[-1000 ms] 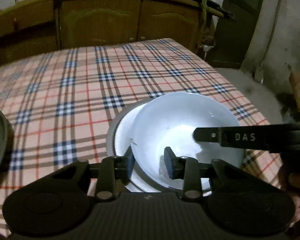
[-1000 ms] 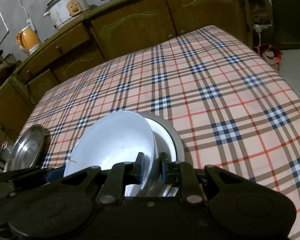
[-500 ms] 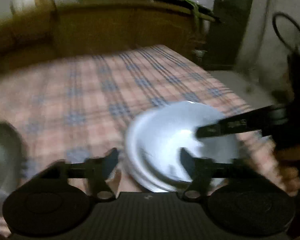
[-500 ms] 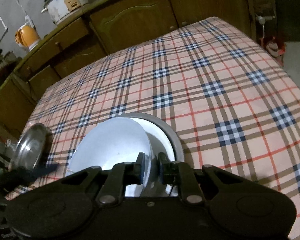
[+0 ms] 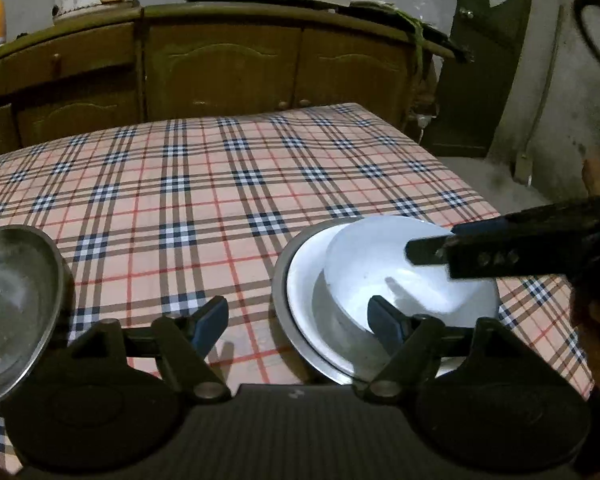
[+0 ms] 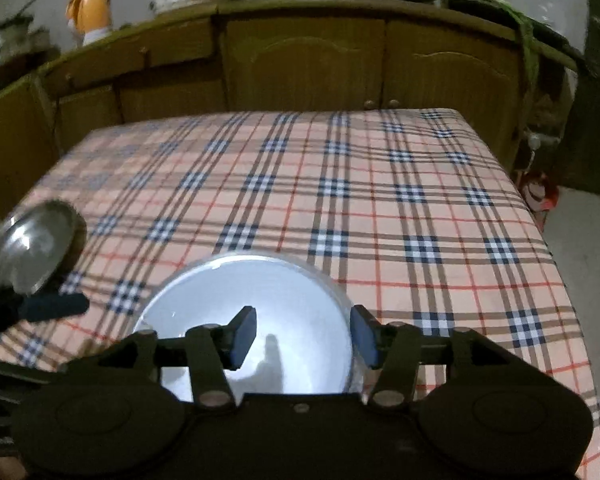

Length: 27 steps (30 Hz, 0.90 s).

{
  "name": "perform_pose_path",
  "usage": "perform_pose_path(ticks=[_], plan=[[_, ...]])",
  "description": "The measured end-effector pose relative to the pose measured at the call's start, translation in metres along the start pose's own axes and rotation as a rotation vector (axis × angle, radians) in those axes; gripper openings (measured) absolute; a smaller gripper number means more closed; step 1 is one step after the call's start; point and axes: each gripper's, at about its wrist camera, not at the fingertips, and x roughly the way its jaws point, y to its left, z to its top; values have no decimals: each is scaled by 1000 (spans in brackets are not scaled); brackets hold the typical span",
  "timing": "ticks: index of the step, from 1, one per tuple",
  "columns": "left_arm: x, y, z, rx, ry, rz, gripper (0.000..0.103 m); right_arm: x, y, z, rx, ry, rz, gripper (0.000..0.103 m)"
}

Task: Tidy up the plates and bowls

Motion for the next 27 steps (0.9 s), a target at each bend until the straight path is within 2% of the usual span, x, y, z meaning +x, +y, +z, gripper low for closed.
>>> perform_pose_path(ticks=[2,8,11,13,15,19,22,27], plan=[[1,2,0,-15,2,0,80,-5,-7,-2,33,-29,0,71],[6,-2,3,-39,7,10,91,-17,-27,-22,190,-107,44,81],[13,-7,3,-35,24,38,94,-9,-31,-29,236,-60,67,81],[18,-9,3,-36,38,62,95,-6,-33,-36,264,-68,82,81],[23,-9,3,-39,51,84,95,-5,-34,-44,313,-85,67,81],[33,-10,3,-31,76,108,95,5,-35,-49,320,-58,41,81],[41,-10,3,-24,90,109,95,16,-43,-53,361,-15,92,81],[53,-8,3,-37,108,107,94,31,-47,-54,401,25,130,80]])
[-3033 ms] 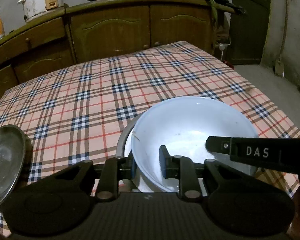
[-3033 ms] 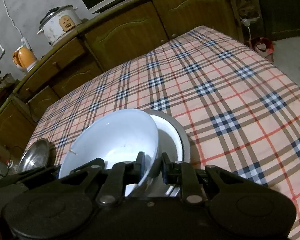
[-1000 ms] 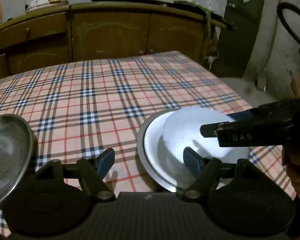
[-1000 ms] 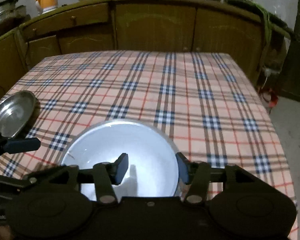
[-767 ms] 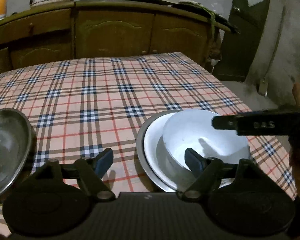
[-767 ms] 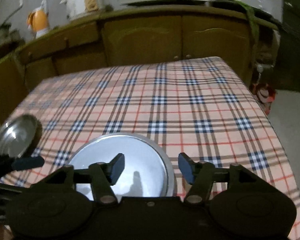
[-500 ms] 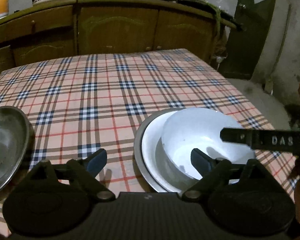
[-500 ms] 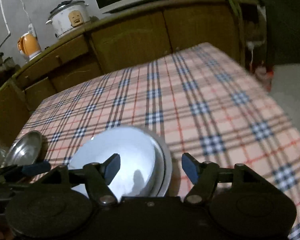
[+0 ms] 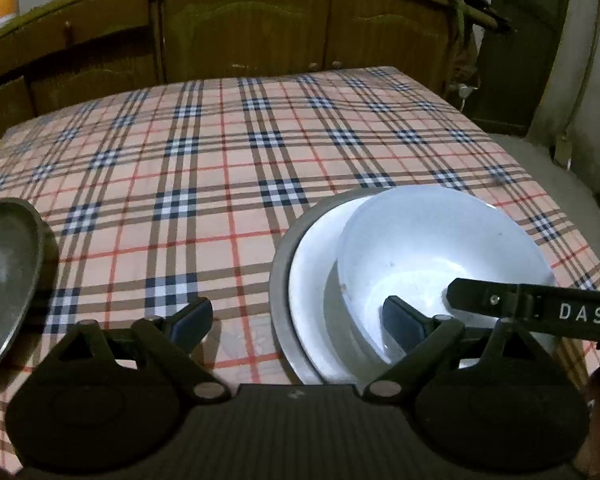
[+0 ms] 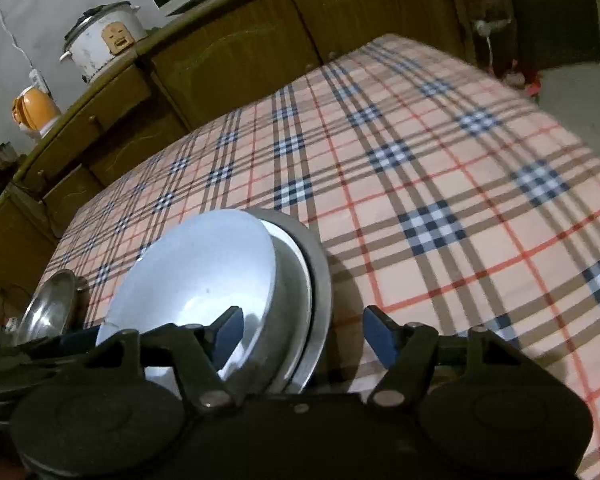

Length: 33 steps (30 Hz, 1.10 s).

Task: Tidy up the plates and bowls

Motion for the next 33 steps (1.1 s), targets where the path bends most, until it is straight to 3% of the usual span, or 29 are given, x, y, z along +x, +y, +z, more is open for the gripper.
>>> perform_pose_path(ticks=[3,5,6,20,33], plan=[[4,3,2,-12,-7,-27,88,6,0,3,9,5,15,77],[5,1,4,-3,-14,-65,75,9,-1,5,37,17,75,51],[6,1,5,-9,-13,-105,64,11,-2,6,65,25,101,51],[-13,-3,11,-9,-52,-81,62,-5,11,9,53,-12,110,50],[-69,8,13,-28,-133,-28,62,-45,57,13,-24,-56,174,50]])
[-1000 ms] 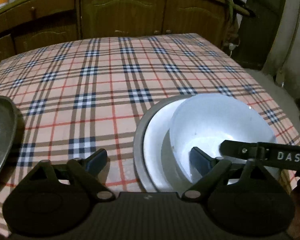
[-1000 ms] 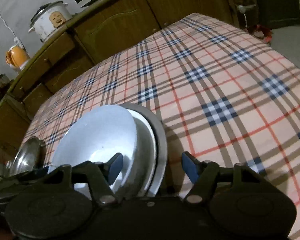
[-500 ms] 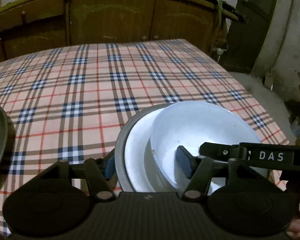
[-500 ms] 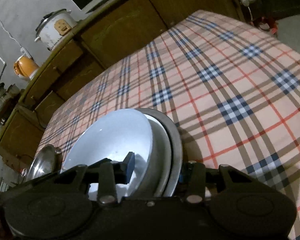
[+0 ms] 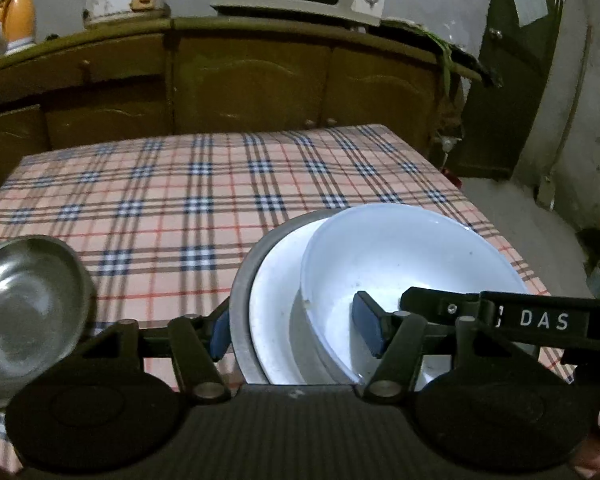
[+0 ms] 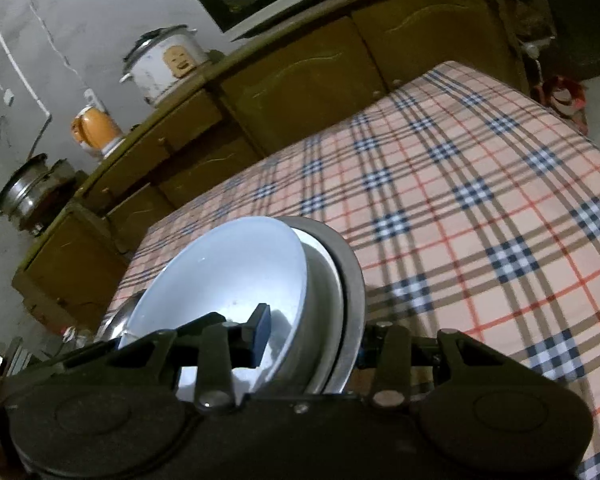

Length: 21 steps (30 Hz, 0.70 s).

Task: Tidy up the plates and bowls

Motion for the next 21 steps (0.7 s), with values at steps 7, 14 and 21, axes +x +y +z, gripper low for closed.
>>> perform_pose_path(ticks=[7,14,21], plan=[[-28,22,4,-20,-37,50,62,-3,36,-1,-43,5,49,50],[-52,51,7,-52,-67,105,62,7,79,-2,-94,21,103,50],[-71,84,7,-86,-86,168,62,26,122,-8,-135,46,158,50]])
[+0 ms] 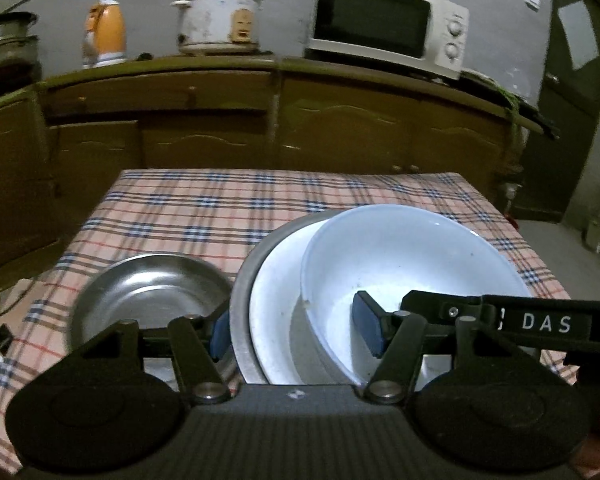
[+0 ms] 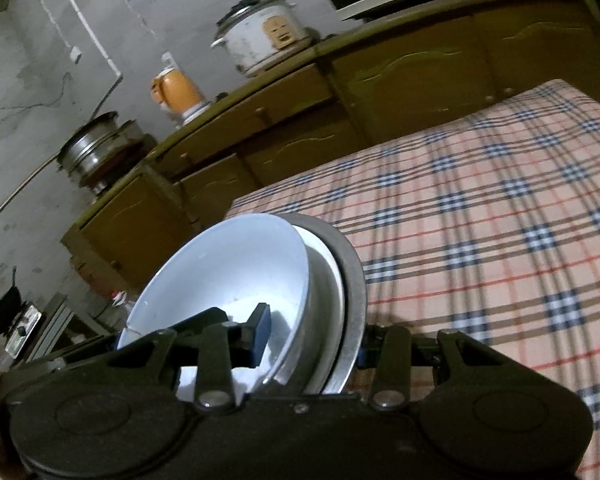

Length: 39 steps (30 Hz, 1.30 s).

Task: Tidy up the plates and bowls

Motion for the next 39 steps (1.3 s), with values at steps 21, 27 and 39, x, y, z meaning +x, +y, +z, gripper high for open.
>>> perform_pose_path(ticks=[21,27,39], plan=[[25,117,4,-56,7,68,62,112,86,-9,-49,80,53,50],[51,147,-2,-94,24,72,62,156,97,-13,-65,118,42,50],[95,169,-19,-113,74,67,63,212,80,-28,-47,170,21,50]])
